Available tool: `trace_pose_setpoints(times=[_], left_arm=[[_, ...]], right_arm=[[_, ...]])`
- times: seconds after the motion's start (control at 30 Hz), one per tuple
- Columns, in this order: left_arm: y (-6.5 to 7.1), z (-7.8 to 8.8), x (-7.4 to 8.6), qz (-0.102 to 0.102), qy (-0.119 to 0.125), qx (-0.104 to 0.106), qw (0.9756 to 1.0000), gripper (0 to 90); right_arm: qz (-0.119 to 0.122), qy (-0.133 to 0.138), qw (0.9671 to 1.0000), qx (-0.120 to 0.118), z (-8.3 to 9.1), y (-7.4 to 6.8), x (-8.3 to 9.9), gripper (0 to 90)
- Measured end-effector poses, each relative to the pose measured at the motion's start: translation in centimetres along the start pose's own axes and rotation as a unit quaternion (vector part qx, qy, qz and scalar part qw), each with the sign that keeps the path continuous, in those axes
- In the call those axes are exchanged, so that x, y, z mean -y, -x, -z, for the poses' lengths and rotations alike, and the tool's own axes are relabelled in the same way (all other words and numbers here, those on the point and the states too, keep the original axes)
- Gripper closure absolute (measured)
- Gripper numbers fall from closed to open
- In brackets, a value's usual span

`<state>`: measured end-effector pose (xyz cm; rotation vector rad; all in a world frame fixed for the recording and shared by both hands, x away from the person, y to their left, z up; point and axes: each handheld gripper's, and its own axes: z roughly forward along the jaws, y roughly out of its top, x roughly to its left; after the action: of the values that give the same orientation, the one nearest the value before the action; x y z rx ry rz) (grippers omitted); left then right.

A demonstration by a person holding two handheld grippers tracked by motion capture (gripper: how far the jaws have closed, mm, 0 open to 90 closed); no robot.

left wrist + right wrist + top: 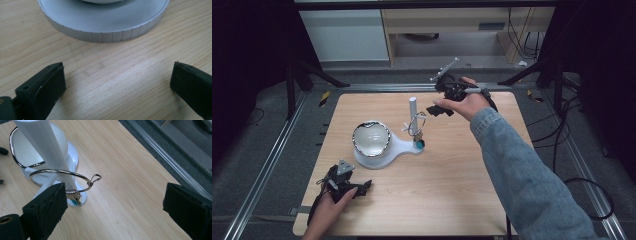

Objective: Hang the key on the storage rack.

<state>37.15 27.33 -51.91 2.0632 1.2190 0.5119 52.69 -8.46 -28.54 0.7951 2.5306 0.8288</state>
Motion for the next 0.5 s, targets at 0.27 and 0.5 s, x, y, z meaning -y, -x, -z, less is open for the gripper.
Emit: trace_pose_setpoints(times=[0.27, 0.5], left_arm=[[0.0, 0.0, 0.0, 0.000, 0.000, 0.000, 1.0000, 0.0], [0.0, 0.0, 0.0, 0.000, 0.000, 0.000, 1.0000, 0.0]], right_arm=[[0.008, 0.011, 0.9999, 0.011, 0.6, 0.2, 0.8, 8.2], [0.004, 0.013, 0.9992, 0.037, 1.4, 0.7, 1.6, 9.6]])
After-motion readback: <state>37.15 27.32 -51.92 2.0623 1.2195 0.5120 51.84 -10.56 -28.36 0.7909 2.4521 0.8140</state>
